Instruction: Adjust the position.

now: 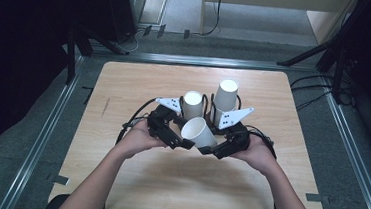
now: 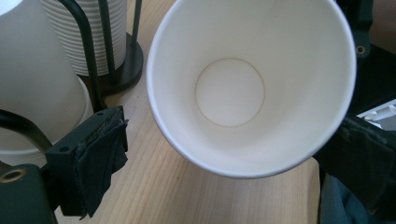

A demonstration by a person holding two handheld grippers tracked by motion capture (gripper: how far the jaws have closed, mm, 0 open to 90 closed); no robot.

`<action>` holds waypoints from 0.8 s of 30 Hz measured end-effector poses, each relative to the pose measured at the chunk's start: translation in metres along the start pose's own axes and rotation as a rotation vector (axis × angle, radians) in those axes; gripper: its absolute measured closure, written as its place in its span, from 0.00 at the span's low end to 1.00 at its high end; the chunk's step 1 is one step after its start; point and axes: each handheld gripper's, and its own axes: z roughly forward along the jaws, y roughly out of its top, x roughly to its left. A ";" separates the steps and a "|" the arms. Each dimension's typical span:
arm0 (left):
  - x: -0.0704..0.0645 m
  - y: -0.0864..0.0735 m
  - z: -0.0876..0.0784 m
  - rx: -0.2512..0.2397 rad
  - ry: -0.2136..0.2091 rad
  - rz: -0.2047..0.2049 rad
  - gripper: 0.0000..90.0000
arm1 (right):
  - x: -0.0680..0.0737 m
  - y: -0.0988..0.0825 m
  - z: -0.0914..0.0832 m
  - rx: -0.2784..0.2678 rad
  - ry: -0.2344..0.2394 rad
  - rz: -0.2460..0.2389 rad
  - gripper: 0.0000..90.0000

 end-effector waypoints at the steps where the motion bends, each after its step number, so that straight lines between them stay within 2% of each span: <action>1: 0.000 0.000 0.000 0.000 0.000 0.000 0.05 | 0.000 0.000 0.000 0.000 0.000 0.000 0.35; 5: -0.003 0.001 0.002 -0.028 0.000 0.002 0.05 | 0.000 0.000 -0.002 -0.013 0.002 0.001 0.35; 7: -0.005 0.001 0.002 -0.063 0.005 0.014 0.08 | 0.000 0.000 -0.002 -0.015 -0.004 -0.003 0.35; 15: -0.007 0.002 0.005 -0.089 0.006 0.004 0.08 | 0.000 0.000 -0.001 -0.027 0.014 0.003 0.35; 18: -0.007 0.003 0.007 -0.098 -0.007 -0.001 0.08 | 0.000 0.000 0.002 -0.029 0.022 0.006 0.35; 21: -0.009 0.003 0.008 -0.098 0.005 0.010 0.08 | 0.001 0.000 0.005 -0.031 0.038 0.012 0.35; 23: -0.009 0.003 0.006 -0.124 -0.007 0.006 0.16 | 0.001 0.000 0.008 -0.038 0.048 0.020 0.35; 24: -0.009 0.003 0.005 -0.131 -0.013 -0.001 0.16 | 0.001 0.000 0.008 -0.038 0.048 0.020 0.35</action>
